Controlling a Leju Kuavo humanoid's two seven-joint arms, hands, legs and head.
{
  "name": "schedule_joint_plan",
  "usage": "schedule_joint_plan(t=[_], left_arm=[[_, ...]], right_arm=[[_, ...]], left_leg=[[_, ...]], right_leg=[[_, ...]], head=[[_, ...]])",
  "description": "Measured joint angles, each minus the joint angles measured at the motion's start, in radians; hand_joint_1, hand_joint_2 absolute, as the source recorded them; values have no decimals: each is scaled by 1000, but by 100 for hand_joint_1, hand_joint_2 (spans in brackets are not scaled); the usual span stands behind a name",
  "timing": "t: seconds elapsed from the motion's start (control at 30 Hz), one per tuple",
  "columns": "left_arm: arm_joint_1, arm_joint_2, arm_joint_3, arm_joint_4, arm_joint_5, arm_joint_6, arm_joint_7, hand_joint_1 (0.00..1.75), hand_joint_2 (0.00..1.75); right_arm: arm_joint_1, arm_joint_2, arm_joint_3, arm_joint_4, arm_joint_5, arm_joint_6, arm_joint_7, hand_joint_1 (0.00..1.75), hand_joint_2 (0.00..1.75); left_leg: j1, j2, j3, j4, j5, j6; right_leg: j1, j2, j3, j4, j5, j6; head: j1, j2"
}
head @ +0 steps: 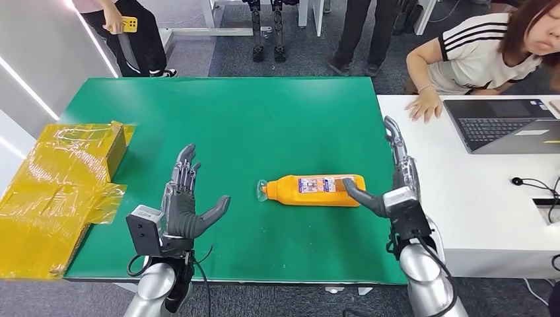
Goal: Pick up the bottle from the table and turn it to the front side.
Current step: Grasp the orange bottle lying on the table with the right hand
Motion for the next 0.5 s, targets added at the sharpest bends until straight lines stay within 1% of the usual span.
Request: schedule_joint_plan(t=[0.1,0.2,0.33,0.43,0.5], left_arm=[[-10,0,0,13,2,-7,0,0,175],[-30,-2,-2,32,3,-19,-1,0,175],[-57,-5,-5,54,1,-35,0,0,175],[-70,-11,-6,68,-5,-43,0,0,175],[-73,-13,-6,74,-9,-46,1,0,175]], right_arm=[[-78,-31,27,75,32,8,49,0,175],[-183,-48,68,168,79,39,127,0,175],[-383,-56,148,327,179,84,235,0,175],[-533,-54,211,452,233,116,284,0,175],[-615,-49,247,522,244,153,309,0,175]], left_leg=[[0,0,0,0,1,0],[0,0,0,0,2,0],[0,2,0,0,4,0],[0,2,-1,0,5,0],[0,1,-1,0,5,0]], right_leg=[[0,0,0,0,1,0],[0,0,0,1,2,-1],[0,2,-2,1,3,-1],[0,2,-2,1,4,-1],[0,1,-2,1,4,-1]], head=[[0,0],[0,0],[0,0],[0,0],[0,0]])
